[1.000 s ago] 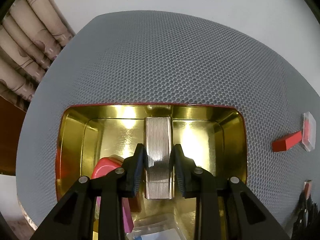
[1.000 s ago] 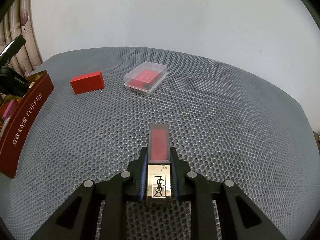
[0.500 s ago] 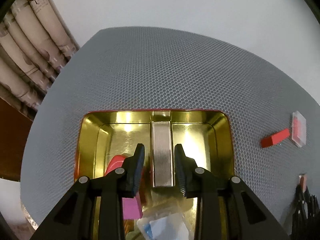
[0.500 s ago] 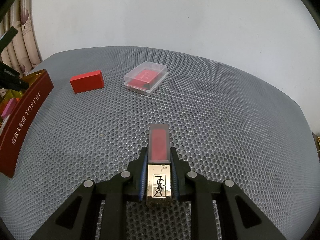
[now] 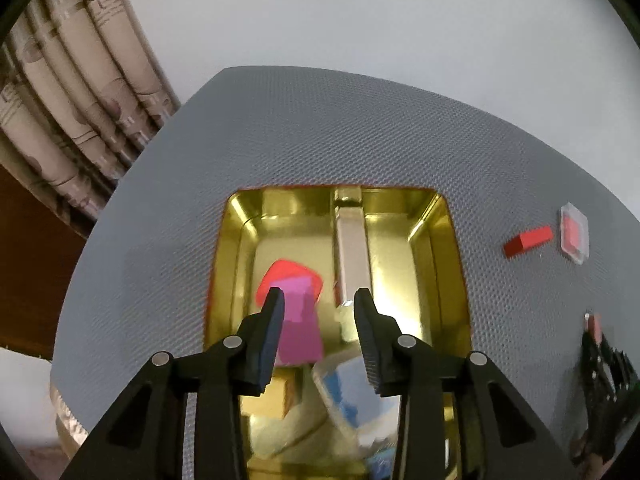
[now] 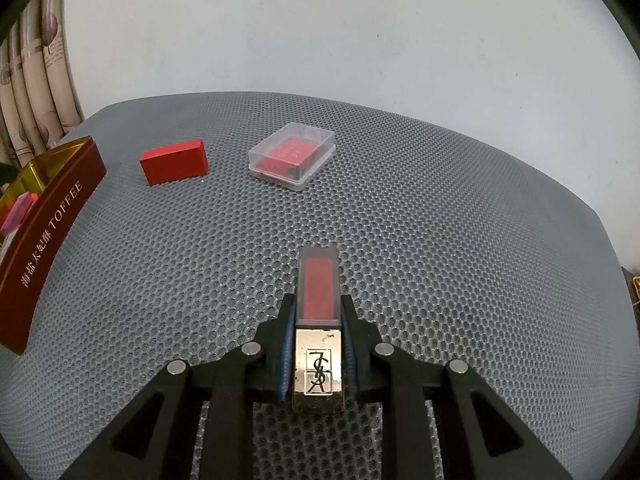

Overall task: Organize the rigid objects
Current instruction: 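Lower the ribbed gold case into the gold tin and open the left gripper, then lower the YSL lipstick into the gold tin and open the right gripper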

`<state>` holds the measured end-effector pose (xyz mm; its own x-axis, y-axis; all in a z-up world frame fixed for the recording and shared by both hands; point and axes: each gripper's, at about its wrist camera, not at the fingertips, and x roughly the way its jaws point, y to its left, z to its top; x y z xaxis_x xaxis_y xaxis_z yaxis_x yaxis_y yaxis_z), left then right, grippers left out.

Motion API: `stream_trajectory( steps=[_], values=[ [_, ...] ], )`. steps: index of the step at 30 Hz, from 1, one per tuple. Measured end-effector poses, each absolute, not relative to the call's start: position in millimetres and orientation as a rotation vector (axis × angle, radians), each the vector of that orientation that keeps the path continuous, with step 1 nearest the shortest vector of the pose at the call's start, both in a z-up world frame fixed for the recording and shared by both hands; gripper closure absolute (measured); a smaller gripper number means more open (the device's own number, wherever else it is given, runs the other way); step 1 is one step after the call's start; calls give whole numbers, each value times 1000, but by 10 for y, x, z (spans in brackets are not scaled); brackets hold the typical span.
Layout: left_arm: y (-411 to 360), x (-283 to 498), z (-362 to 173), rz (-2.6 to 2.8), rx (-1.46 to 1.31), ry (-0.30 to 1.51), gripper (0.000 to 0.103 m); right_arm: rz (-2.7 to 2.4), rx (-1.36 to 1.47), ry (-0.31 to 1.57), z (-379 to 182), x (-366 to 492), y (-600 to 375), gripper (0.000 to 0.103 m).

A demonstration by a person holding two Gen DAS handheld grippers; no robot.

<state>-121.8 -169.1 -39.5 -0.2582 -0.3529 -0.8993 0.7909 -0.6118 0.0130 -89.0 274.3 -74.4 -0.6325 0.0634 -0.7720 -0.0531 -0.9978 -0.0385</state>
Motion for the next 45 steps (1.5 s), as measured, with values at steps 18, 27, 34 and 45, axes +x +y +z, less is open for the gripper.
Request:
stream_trajectory(
  steps=[18, 27, 34, 45],
  values=[
    [-1375, -414, -495, -1851, 1053, 548, 62, 2778, -1315, -27, -746, -877, 2734, 82],
    [-1456, -295, -477, -1843, 1008, 545, 51, 2727, -1335, -74, -728, -958, 2664, 83],
    [-1502, -256, -493, -1818, 1001, 567, 47, 2727, -1334, -61, -625, -1016, 2605, 83],
    [-1528, -217, -494, -1812, 989, 603, 43, 2864, -1327, -84, -337, -1147, 2132, 83]
  ],
)
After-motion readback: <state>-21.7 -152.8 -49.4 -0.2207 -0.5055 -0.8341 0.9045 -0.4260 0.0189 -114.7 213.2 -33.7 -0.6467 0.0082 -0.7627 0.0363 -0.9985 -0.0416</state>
